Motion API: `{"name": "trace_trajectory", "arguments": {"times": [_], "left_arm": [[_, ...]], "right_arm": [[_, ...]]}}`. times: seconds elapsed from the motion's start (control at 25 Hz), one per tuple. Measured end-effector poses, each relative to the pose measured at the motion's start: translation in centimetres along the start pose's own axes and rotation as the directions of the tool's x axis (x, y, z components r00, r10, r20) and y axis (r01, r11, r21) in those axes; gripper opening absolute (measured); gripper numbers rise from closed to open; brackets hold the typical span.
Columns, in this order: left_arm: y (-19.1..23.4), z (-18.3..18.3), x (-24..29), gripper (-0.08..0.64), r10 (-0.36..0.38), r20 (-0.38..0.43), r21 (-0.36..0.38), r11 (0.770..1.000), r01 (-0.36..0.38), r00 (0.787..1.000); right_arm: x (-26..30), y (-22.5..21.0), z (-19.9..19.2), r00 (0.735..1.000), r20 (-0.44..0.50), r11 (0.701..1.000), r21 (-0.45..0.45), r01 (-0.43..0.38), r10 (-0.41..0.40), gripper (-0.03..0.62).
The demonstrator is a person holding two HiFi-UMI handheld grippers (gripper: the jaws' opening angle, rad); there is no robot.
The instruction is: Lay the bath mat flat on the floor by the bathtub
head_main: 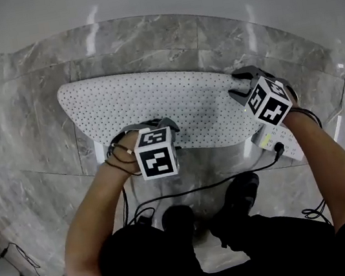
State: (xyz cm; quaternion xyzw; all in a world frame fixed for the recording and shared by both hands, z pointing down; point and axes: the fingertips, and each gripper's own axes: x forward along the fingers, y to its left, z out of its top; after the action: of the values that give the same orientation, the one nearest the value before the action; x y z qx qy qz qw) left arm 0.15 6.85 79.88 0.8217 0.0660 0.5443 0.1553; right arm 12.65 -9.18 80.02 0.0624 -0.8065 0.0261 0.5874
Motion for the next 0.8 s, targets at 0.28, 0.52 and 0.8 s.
{"name": "trace_trajectory", "arguments": {"times": [0.28,0.52,0.8], "left_arm": [[12.0,-1.0,-7.7,0.237,0.395,0.034,-0.111,0.914,-0.39,0.918],[15.5,-2.5,-5.7,0.286,0.436,-0.064,-0.108,0.891,-0.44,0.898],[13.7,-3.0,-5.5,0.17,0.462,-0.157,-0.048,0.879,-0.474,0.873]], "right_arm": [[-1.4,1.6,0.0,0.998,0.053,0.999,-0.011,-0.044,0.045,0.162],[-2.7,3.7,0.4,0.987,0.065,0.987,-0.063,-0.146,0.15,0.169],[-4.3,6.5,0.5,0.949,0.058,0.944,-0.135,-0.3,0.31,0.196]]}}
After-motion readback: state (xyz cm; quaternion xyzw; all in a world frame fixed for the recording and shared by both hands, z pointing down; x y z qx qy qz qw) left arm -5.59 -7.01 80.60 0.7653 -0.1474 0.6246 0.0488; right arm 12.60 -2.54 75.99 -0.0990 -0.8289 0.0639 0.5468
